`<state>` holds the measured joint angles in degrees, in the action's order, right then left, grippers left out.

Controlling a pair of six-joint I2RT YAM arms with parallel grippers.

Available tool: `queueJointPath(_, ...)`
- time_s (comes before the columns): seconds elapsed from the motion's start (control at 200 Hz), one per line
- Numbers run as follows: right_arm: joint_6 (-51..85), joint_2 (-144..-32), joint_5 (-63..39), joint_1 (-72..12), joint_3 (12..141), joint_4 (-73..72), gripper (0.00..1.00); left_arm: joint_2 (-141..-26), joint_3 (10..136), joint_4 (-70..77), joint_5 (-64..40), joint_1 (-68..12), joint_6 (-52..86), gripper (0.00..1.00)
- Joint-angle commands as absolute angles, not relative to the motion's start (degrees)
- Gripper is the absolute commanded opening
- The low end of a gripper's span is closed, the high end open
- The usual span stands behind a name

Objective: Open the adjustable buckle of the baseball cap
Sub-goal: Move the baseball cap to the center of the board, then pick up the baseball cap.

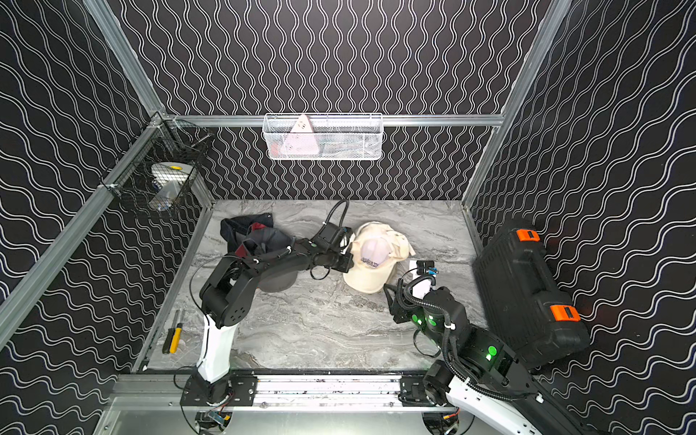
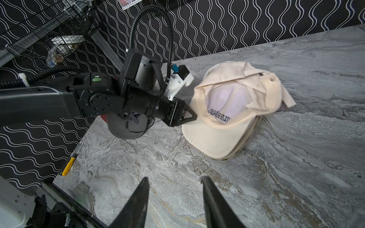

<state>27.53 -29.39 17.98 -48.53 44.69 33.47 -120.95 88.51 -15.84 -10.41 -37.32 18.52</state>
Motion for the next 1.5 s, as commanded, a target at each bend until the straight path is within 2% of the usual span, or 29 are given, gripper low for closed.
queueJointPath(0.0,27.86,-28.99,18.91,-48.60,45.34,34.85,0.46,-122.60,89.55,-19.77,-8.70,-39.37,19.50,0.12)
queueJointPath(0.195,27.95,-28.47,19.30,-48.60,45.51,35.24,0.46,-123.20,92.20,-20.92,-7.26,-43.44,20.55,0.15)
queueJointPath(0.39,27.52,-27.88,20.16,-48.56,46.14,36.14,0.46,-120.86,92.51,-23.90,-5.03,-44.65,20.07,0.53)
queueJointPath(0.5,27.42,-27.01,22.28,-48.59,47.36,37.47,0.46,-118.13,92.49,-25.23,-3.36,-45.18,19.07,0.59)
queueJointPath(0.756,27.25,-25.15,25.40,-48.60,49.47,38.50,0.47,-115.47,100.61,-29.49,2.55,-48.23,13.01,0.63)
queueJointPath(1.031,27.03,-24.69,26.02,-48.60,51.05,39.29,0.47,-125.57,114.39,-31.49,2.13,-48.50,8.57,0.64)
queueJointPath(1.176,26.98,-24.22,26.09,-48.60,51.32,39.55,0.48,-131.43,121.02,-32.96,6.41,-48.51,5.60,0.65)
queueJointPath(1.321,26.81,-24.09,26.32,-48.60,51.75,39.91,0.47,-133.22,122.49,-31.16,10.63,-48.52,4.95,0.66)
queueJointPath(1.411,26.67,-24.20,26.46,-48.60,51.77,39.99,0.47,-133.41,122.42,-30.37,11.15,-48.52,4.92,0.64)
queueJointPath(1.496,26.63,-24.34,26.46,-48.60,51.77,39.82,0.47,-133.76,122.85,-30.38,10.41,-48.48,5.10,0.55)
